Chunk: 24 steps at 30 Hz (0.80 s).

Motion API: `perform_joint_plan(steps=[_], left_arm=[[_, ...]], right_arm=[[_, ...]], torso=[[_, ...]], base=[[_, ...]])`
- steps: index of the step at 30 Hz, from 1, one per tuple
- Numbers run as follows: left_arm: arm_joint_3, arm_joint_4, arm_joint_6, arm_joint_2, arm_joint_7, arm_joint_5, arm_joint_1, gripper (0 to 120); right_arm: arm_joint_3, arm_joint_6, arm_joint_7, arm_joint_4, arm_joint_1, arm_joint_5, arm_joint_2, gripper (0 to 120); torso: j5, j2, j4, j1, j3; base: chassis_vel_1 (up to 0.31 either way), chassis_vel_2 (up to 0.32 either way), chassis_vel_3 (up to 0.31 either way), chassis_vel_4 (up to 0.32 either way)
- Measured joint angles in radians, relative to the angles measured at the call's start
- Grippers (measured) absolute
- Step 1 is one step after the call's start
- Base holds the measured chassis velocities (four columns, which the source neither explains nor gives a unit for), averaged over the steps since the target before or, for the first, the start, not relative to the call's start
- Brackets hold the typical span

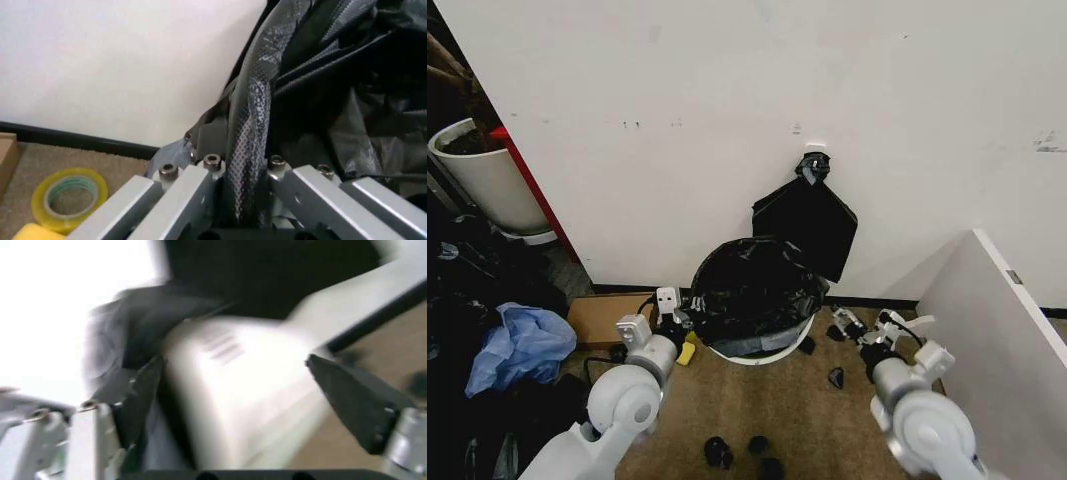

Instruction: Place the garbage bag over the trash bin.

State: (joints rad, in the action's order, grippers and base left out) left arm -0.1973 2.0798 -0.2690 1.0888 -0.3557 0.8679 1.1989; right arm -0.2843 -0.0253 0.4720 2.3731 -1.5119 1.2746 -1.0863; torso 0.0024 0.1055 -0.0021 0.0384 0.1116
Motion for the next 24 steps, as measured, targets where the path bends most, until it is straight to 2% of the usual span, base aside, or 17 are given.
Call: perform_joint_plan(steps=[2, 5, 18, 24], left_arm=[[-0.002, -0.005, 0.0, 0.009, 0.0, 0.011, -0.005, 1], [-0.004, -0.004, -0.002, 0.013, 0.0, 0.016, -0.005, 1], [-0.008, 0.015, -0.006, 0.009, 0.0, 0.024, 0.006, 1], [-0.008, 0.026, -0.008, 0.005, -0.001, 0.033, 0.006, 1]], right_arm=[[0.033, 0.01, -0.052, 0.068, -0.056, -0.01, -0.018, 91], [0.064, 0.013, -0.106, 0.091, -0.088, -0.047, -0.024, 98], [0.111, 0.072, -0.251, 0.033, -0.107, -0.129, -0.04, 100], [0.124, 0.101, -0.301, -0.027, -0.106, -0.251, -0.041, 100]], torso=[[-0.0001, 0.0, 0.0, 0.0, 0.0], [-0.0001, 0.0, -0.0001, 0.0, 0.0], [0.0002, 0.0, 0.0001, 0.0, 0.0], [0.0002, 0.0, 0.0001, 0.0, 0.0]], base=[[0.0, 0.0, 0.0, 0.0], [0.0, 0.0, 0.0, 0.0], [0.0, 0.0, 0.0, 0.0], [0.0, 0.0, 0.0, 0.0]])
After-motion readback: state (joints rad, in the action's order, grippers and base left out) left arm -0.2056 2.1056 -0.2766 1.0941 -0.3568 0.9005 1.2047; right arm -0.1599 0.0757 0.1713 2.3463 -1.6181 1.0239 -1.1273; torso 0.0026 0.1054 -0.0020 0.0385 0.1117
